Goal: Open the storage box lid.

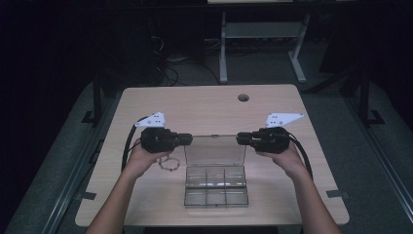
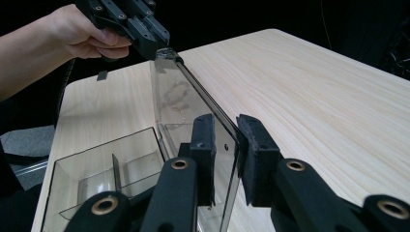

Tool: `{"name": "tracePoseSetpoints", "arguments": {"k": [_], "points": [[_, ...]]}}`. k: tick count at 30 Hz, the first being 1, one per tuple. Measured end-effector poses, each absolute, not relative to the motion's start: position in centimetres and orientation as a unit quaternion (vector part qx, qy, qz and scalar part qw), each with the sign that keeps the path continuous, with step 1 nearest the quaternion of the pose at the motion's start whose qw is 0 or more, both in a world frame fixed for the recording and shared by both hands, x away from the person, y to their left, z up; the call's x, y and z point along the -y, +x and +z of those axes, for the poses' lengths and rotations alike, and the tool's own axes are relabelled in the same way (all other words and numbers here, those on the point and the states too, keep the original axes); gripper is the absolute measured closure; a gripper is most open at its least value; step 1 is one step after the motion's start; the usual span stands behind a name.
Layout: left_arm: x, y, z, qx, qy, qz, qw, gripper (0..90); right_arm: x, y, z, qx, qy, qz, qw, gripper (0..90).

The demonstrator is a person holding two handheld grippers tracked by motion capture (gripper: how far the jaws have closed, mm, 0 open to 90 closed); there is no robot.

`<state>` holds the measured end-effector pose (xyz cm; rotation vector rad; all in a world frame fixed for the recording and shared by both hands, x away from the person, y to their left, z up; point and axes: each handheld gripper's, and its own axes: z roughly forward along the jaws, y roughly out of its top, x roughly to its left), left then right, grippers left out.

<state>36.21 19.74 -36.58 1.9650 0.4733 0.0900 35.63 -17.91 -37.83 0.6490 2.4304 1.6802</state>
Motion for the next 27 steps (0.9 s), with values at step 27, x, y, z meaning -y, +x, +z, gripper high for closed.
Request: {"name": "tracePoseSetpoints", "arguments": {"k": [27], "points": [[-19.3, 38.8, -37.6, -0.235, 0.820, 0.034, 0.521, 73.9, 17.6, 37.6, -38.7, -0.798, 0.249, 0.544, 0.071, 70.6]]}}
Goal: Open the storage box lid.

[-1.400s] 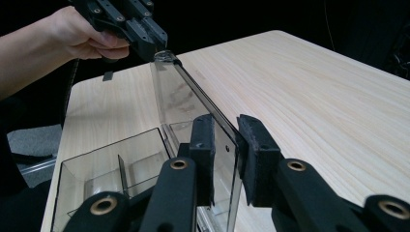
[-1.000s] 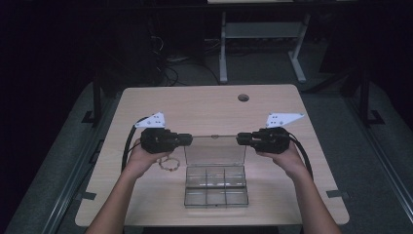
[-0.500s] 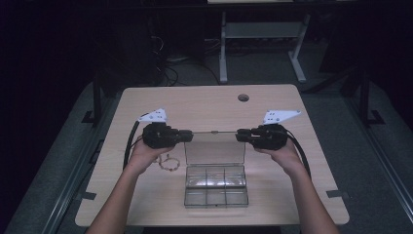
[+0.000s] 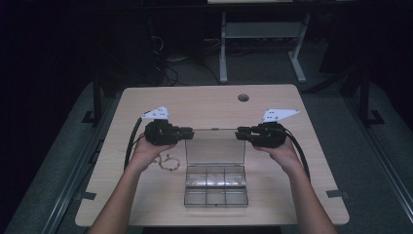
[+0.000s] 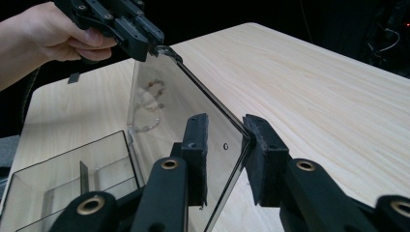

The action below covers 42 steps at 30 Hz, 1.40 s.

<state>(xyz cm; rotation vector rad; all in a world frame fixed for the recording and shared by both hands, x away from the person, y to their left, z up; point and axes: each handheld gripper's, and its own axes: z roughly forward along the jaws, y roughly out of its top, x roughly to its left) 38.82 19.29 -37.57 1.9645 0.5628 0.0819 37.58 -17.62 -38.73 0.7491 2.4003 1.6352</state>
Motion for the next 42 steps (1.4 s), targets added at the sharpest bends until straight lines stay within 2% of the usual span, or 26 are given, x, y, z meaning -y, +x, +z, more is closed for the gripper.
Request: {"name": "tracePoseSetpoints", "arguments": {"k": [13, 25, 42], "points": [[-19.3, 39.3, -38.1, -0.244, 0.812, 0.028, 0.529, 72.3, 17.3, 37.7, -39.0, -0.795, 0.260, 0.540, 0.089, 66.7], [-19.4, 39.9, -38.6, -0.250, 0.810, 0.023, 0.530, 71.5, 16.3, 38.0, -39.8, -0.790, 0.275, 0.537, 0.107, 57.3], [-18.9, 40.4, -39.7, -0.274, 0.801, 0.028, 0.532, 66.8, 16.0, 38.4, -40.7, -0.786, 0.299, 0.530, 0.110, 51.9]]}}
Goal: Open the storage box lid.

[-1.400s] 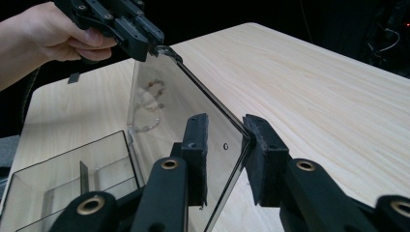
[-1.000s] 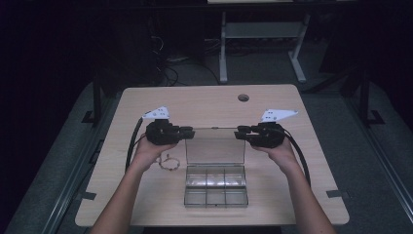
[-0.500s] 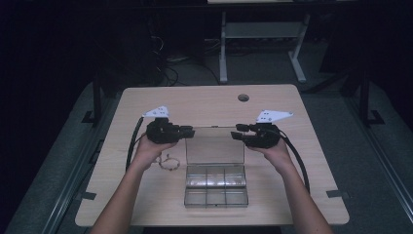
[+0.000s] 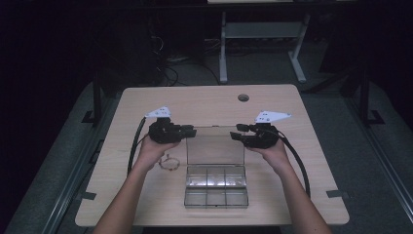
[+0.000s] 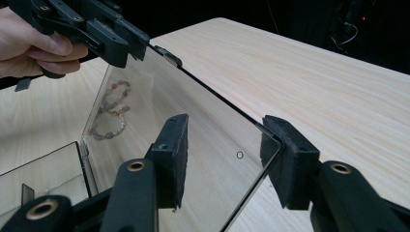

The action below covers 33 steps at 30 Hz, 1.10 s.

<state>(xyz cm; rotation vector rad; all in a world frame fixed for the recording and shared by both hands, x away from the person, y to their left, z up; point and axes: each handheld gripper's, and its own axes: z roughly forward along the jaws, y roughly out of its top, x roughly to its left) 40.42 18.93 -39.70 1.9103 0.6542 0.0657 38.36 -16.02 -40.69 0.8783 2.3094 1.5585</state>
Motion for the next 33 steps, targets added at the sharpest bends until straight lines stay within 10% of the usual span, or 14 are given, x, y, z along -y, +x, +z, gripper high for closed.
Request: {"name": "tracePoseSetpoints", "arguments": {"k": [33], "points": [[-18.4, 41.4, -41.4, -0.300, 0.799, 0.029, 0.521, 60.1, 15.9, 39.3, -42.6, -0.776, 0.331, 0.528, 0.095, 45.7]]}}
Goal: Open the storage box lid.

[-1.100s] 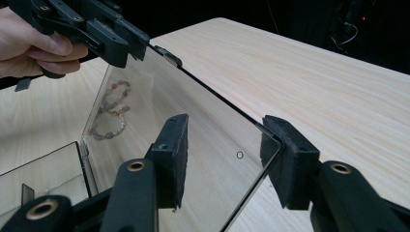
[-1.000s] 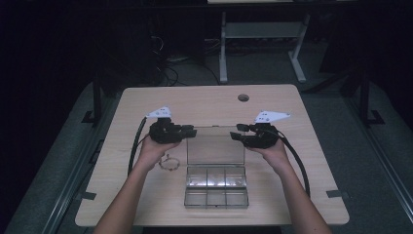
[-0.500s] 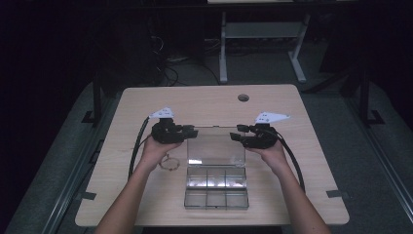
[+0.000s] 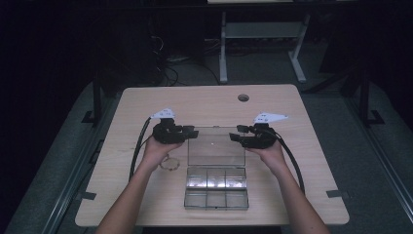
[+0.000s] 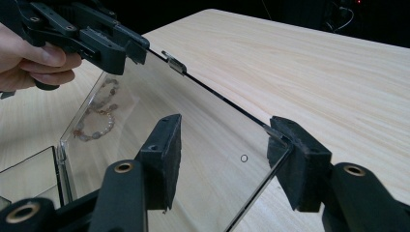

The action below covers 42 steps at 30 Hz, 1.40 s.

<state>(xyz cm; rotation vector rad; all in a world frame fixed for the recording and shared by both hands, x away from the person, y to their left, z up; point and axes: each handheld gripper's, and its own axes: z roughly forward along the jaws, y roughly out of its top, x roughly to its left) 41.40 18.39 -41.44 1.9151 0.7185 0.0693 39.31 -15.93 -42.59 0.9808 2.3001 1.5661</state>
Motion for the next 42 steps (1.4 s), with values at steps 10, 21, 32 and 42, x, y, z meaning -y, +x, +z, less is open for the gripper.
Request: {"name": "tracePoseSetpoints", "arguments": {"k": [10, 21, 32, 42], "points": [[-18.3, 41.6, -42.0, -0.306, 0.799, 0.027, 0.517, 58.8, 16.0, 39.6, -43.1, -0.776, 0.338, 0.526, 0.084, 44.7], [-18.2, 41.8, -42.5, -0.311, 0.804, 0.028, 0.506, 57.0, 15.9, 39.9, -43.7, -0.778, 0.344, 0.519, 0.080, 43.1], [-18.2, 42.0, -43.1, -0.320, 0.804, 0.022, 0.501, 55.9, 15.9, 40.2, -44.2, -0.780, 0.351, 0.514, 0.071, 42.0], [-18.2, 42.2, -43.7, -0.324, 0.806, 0.018, 0.494, 54.8, 15.8, 40.4, -44.7, -0.784, 0.354, 0.506, 0.068, 41.0]]}}
